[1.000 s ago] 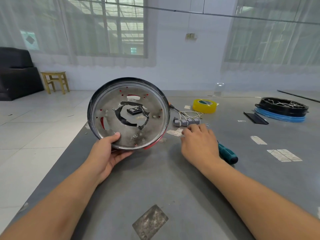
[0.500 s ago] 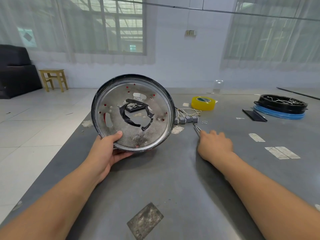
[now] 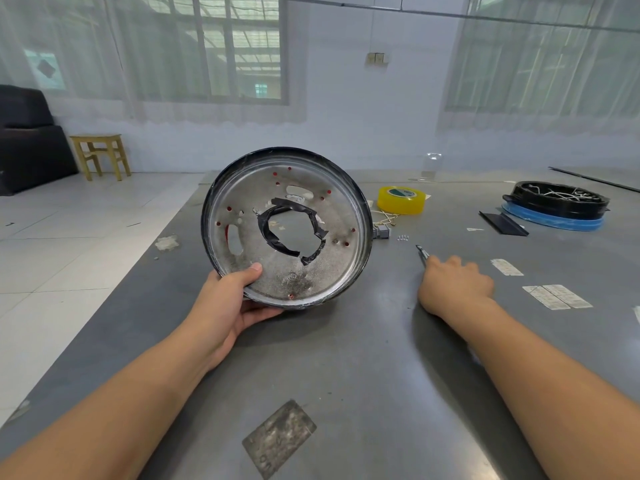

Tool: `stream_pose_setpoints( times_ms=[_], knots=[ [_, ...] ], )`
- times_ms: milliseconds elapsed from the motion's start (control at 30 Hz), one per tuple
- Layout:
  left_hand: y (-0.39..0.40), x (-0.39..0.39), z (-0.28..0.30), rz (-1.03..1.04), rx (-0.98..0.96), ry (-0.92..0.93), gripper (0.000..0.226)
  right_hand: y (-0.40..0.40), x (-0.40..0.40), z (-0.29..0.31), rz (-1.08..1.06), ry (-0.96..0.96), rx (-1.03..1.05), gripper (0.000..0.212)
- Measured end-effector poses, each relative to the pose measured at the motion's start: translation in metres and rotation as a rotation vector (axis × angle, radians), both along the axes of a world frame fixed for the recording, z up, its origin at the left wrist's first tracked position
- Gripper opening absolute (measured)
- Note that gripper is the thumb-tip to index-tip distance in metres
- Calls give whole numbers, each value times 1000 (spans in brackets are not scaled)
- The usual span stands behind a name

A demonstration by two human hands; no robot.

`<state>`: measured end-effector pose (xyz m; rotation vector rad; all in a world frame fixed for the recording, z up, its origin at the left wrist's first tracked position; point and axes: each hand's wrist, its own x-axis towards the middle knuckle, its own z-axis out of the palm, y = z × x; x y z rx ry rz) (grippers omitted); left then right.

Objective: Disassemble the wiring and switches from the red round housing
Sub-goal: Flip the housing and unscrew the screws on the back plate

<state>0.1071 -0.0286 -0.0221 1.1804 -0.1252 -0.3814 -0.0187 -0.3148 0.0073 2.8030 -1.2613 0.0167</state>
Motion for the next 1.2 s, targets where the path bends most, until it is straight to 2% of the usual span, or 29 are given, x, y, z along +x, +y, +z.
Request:
stream_pose_setpoints(
  times_ms=[200, 267, 333, 367, 400, 500, 567, 633, 767, 900, 1000, 1100, 1200],
  knots=[
    [1, 0, 0, 7, 12, -4, 30, -3, 0, -2, -13, 8, -69, 42],
    [1, 0, 1, 12, 5, 4, 31, -1, 1, 1, 54, -149, -197, 38],
    [2, -1, 3, 6, -5, 20, 31, 8, 7, 2, 277, -495, -204, 43],
    [3, -1, 4, -4, -11, 33, 30, 17, 9, 4, 390, -671, -75, 47],
    [4, -1, 5, -19, -14, 48, 29, 29, 12, 5, 458, -817, 141, 50],
    [7, -2, 8, -74, -14, 103, 23, 66, 23, 0, 421, -1025, 1074, 79],
    [11, -3, 11, -105, -5, 142, 21, 79, 29, -5, 397, -1102, 1611, 77],
    [14, -1, 13, -132, 6, 178, 23, 87, 32, -4, 435, -1131, 1849, 66],
    [15, 0, 14, -151, 9, 184, 26, 93, 40, -2, 355, -1217, 1822, 68],
    [6, -5, 11, -81, 56, -6, 31, 95, 45, 6, 344, -1373, 1730, 61],
    [2, -8, 9, 13, 71, -129, 44, 89, 45, 12, 355, -1460, 1605, 52],
    [1, -10, 9, 41, 78, -138, 51, 83, 44, 12, 392, -1442, 1504, 52],
    [0, -9, 7, 206, 177, -180, 68, 84, 42, 10, 462, -1367, 1475, 57]
  ],
)
